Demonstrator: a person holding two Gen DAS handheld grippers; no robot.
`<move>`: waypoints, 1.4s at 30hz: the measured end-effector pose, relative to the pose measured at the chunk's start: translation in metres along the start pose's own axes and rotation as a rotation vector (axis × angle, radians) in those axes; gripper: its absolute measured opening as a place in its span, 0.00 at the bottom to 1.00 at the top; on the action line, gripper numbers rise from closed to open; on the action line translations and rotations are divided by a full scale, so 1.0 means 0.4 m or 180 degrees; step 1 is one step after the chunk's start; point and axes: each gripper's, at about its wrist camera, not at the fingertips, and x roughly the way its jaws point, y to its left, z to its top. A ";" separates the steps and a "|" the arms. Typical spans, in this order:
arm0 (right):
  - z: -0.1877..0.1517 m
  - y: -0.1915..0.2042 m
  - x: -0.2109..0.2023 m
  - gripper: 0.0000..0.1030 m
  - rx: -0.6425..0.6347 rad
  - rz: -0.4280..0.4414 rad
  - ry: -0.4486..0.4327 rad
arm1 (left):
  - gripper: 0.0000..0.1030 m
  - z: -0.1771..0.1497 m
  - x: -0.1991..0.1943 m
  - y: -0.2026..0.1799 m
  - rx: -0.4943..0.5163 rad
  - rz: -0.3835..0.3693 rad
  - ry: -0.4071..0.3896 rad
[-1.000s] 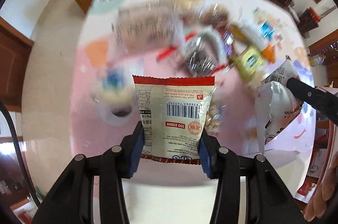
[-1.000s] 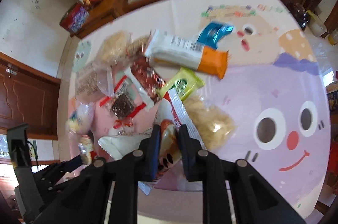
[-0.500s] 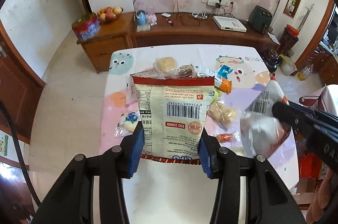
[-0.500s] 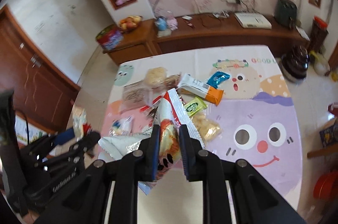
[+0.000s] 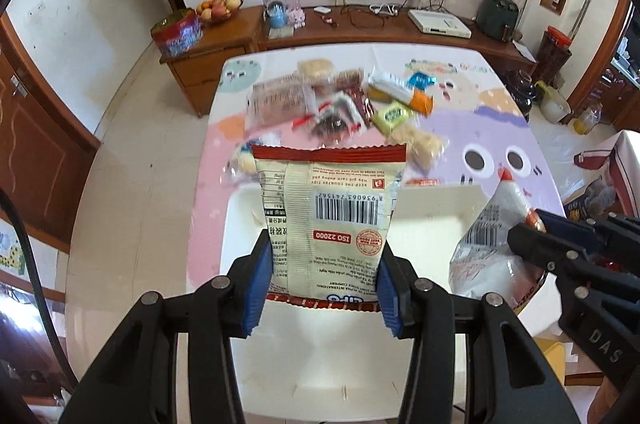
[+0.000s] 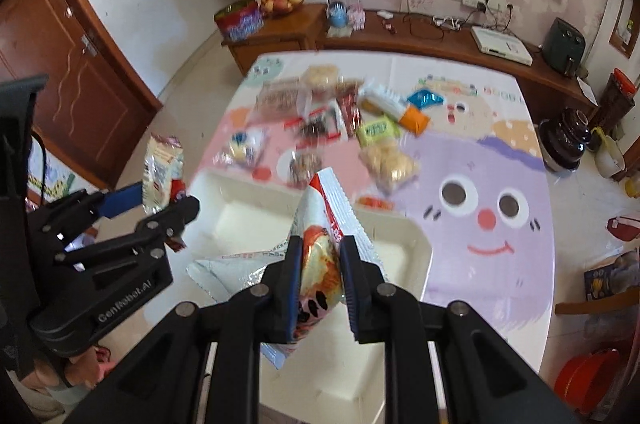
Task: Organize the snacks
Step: 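Carry both snacks over the white tray and open both grippers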
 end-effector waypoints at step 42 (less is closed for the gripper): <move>-0.100 0.022 -0.024 0.46 0.0064 0.0020 0.0108 | 0.81 -0.114 -0.056 0.002 -0.0098 -0.0019 0.0053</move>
